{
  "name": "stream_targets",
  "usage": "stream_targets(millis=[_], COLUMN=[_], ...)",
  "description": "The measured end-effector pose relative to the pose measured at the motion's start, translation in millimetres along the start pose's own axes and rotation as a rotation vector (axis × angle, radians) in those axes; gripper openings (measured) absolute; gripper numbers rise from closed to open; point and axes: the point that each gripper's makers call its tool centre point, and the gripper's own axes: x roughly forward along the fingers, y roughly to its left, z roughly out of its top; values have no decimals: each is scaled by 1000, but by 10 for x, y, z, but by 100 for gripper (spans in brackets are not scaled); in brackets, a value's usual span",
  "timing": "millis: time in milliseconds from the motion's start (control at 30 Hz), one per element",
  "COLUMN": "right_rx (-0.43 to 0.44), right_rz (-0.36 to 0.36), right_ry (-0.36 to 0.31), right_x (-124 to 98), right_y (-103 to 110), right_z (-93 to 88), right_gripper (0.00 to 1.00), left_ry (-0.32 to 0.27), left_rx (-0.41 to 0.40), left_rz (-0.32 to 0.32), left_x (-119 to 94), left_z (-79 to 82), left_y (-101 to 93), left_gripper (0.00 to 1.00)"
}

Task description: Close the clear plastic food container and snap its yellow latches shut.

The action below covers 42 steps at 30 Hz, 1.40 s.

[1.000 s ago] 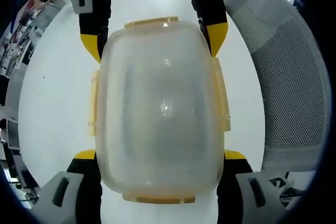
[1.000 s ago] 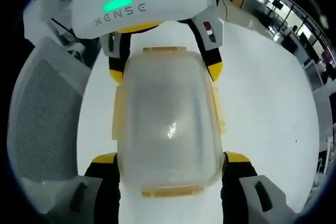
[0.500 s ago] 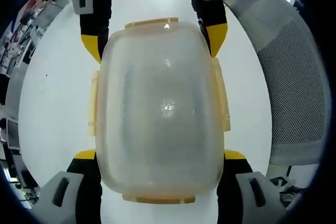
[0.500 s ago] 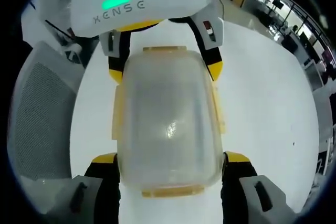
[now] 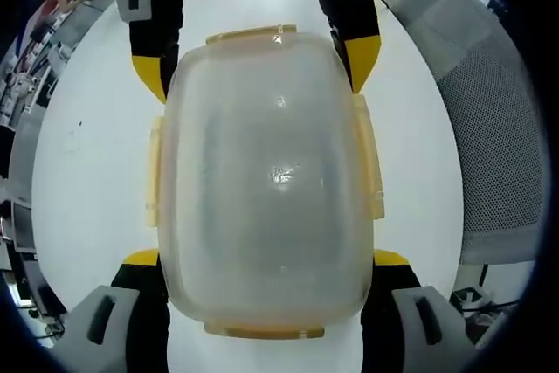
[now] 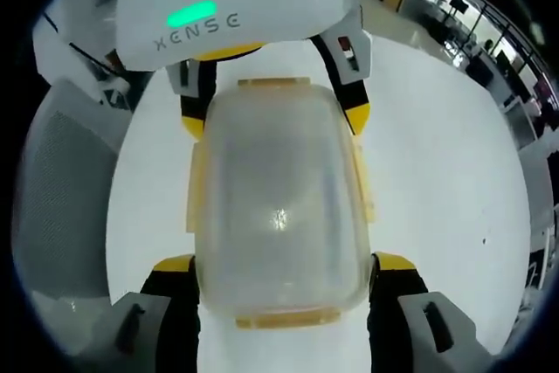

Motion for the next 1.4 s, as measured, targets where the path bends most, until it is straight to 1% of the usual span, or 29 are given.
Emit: stream_targets(millis=[300, 433, 633, 733, 867, 967, 1067, 1200, 1400], right_rx=[-1, 0, 9, 10, 11, 15, 13, 1, -6], right_rz=[1, 0, -3, -4, -5, -5, -3, 3, 3], right_ry=[17, 28, 1, 2, 3, -15, -18, 6, 3], right_x=[11, 17, 9, 16, 20, 10, 13, 16, 6], right_y=[-219, -274, -339, -383, -423, -455, -489, -509, -506], right_z=[3, 4, 0, 2, -4, -9, -9, -11, -19], right_gripper=[79, 79, 79, 79, 79, 79, 79, 79, 80], left_ry=[-4, 4, -2, -3, -5, -11, -14, 11, -1], left_rx=[-5, -1, 5, 6, 9, 9, 5, 0, 1], left_rz=[1, 0, -2, -2, -3, -2, -1, 1, 3], left_x=[18, 32, 40, 47, 49, 53, 58, 60, 49], left_z=[-11, -22, -27, -26, -26, -22, -11, -11, -3], left_y=[201, 273, 343, 387, 427, 455, 484, 498, 497], left_gripper=[93, 93, 93, 93, 93, 93, 93, 93, 93])
